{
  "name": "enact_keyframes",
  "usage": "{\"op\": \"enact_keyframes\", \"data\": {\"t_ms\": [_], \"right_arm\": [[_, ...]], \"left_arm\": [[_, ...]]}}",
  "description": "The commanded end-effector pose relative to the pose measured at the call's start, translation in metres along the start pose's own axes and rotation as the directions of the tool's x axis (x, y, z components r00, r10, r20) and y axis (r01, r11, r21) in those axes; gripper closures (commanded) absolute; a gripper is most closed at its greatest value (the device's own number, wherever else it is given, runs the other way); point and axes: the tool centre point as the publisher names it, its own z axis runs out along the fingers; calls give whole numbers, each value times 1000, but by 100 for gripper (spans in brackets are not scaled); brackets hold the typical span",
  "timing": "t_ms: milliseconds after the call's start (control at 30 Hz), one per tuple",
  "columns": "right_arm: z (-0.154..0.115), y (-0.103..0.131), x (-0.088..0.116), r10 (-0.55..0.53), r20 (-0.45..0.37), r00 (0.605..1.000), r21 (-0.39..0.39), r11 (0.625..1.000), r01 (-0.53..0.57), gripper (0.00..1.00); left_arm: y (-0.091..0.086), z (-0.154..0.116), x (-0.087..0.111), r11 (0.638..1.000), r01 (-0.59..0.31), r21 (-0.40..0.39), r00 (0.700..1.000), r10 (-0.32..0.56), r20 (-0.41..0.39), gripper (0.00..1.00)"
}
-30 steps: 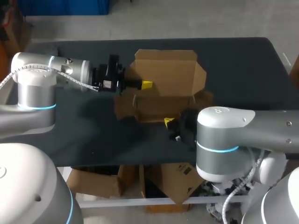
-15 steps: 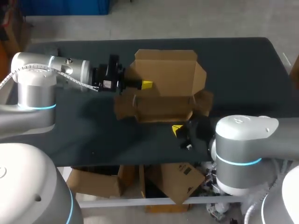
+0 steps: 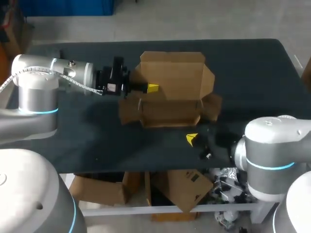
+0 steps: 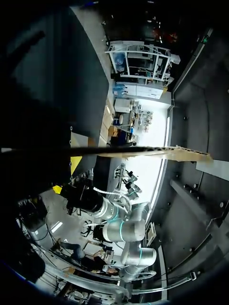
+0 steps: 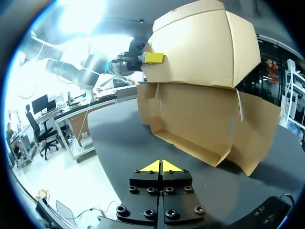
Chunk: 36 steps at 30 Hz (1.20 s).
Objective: Assemble the packaging by folding the flat box into shape, placing the metal phone stand inside, and closing the box properly
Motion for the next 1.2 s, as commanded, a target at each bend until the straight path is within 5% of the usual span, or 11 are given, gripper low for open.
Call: {"op": "enact_keyframes", "data": {"t_ms": [33, 833, 933, 1000, 1200], "right_arm": [[-44, -3, -2, -10, -33, 999, -4, 1000, 10, 100], [-113, -20, -42, -58, -36, 998, 46, 997, 60, 100], [-122, -24, -47, -66, -34, 997, 60, 996, 68, 85], [-128, -26, -51, -69, -32, 997, 63, 995, 71, 64], [-142, -30, -59, -86, -20, 996, 75, 993, 87, 59]], "left_arm": [[3, 0, 0, 1000, 0, 0, 1000, 0, -1, 100], [3, 0, 0, 1000, 0, 0, 1000, 0, -1, 100], [3, 0, 0, 1000, 0, 0, 1000, 0, -1, 100], [3, 0, 0, 1000, 0, 0, 1000, 0, -1, 100], [3, 0, 0, 1000, 0, 0, 1000, 0, -1, 100]]}}
